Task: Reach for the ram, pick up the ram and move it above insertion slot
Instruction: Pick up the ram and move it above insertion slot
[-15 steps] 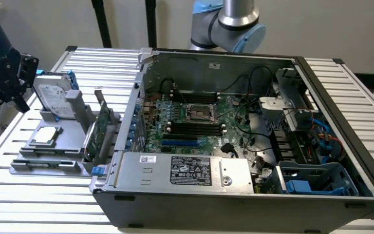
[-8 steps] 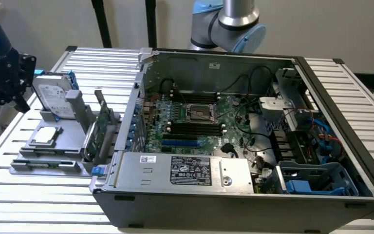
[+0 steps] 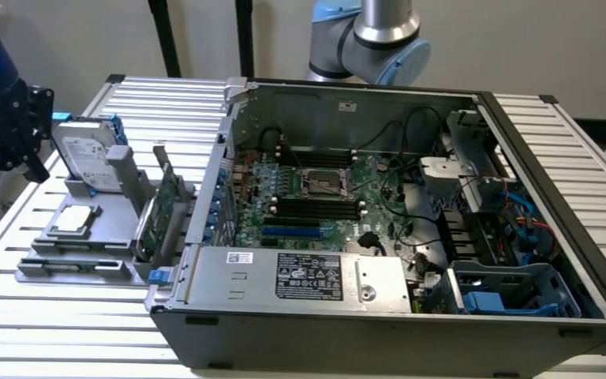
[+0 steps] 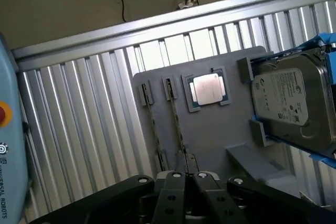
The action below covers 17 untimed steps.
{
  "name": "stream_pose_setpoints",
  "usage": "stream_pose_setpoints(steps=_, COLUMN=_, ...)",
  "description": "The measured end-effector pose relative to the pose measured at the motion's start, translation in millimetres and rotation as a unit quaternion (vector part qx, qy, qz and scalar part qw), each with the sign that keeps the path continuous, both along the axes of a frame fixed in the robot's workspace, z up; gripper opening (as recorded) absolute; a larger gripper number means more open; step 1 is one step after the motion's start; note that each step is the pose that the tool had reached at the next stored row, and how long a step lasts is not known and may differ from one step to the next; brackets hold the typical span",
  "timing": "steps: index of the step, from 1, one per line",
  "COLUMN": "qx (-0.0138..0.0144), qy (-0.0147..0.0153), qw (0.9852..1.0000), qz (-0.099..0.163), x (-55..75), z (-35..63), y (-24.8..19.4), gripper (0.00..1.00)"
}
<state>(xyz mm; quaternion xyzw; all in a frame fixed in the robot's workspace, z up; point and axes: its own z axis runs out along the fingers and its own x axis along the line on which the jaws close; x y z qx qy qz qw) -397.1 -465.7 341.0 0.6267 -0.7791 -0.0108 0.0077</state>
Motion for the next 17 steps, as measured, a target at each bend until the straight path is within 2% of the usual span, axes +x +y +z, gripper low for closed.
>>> stream_pose_setpoints(steps=4, qx=0.0000, qy=-0.0037, qw=0.9993, qz=0.037, x=0.0, z=-0.4, y=0.0, gripper=0.11)
stream_pose_setpoints(steps=9, qx=-0.0001, qy=-0.0093, qw=0.9967, qz=0.081, x=0.0, z=-1.2, y=-0.1, gripper=0.11)
stream_pose_setpoints(steps=11, qx=0.0001, qy=-0.0096, qw=0.9959, qz=0.090, x=0.0, z=-1.3, y=-0.2, gripper=0.11)
stream_pose_setpoints(steps=16, qx=0.0001, qy=-0.0097, qw=0.9959, qz=0.090, x=0.0, z=-1.3, y=-0.3, gripper=0.12)
stream_pose_setpoints(steps=17, qx=0.0001, qy=-0.0096, qw=0.9959, qz=0.090, x=0.0, z=-1.3, y=-0.3, gripper=0.18)
